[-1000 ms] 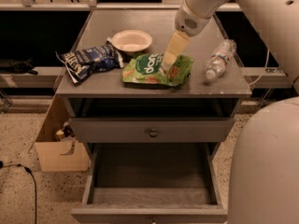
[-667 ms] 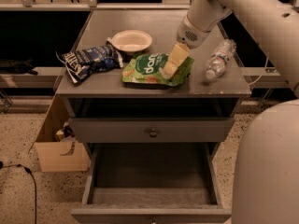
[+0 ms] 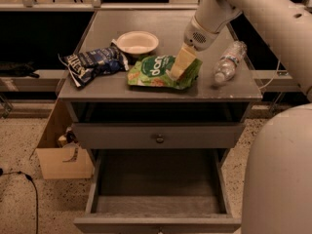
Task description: Place green rice chip bag into middle drawer
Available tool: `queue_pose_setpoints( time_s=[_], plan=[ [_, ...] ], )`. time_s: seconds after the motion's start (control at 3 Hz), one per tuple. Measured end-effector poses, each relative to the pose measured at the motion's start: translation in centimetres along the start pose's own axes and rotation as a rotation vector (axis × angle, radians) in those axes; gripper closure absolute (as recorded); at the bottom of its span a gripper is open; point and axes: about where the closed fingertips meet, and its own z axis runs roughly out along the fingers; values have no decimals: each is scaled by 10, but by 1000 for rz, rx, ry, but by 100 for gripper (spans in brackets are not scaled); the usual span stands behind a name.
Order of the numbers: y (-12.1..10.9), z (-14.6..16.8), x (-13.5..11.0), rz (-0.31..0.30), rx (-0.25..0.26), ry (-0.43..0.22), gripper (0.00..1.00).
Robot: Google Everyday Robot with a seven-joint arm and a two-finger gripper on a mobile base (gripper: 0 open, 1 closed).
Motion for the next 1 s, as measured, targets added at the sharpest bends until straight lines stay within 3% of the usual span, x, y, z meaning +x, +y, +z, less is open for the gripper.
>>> queue_pose_setpoints(
  time_s=[1.0],
  plan=[
    [0, 0, 0, 0, 0, 0, 96]
  ],
)
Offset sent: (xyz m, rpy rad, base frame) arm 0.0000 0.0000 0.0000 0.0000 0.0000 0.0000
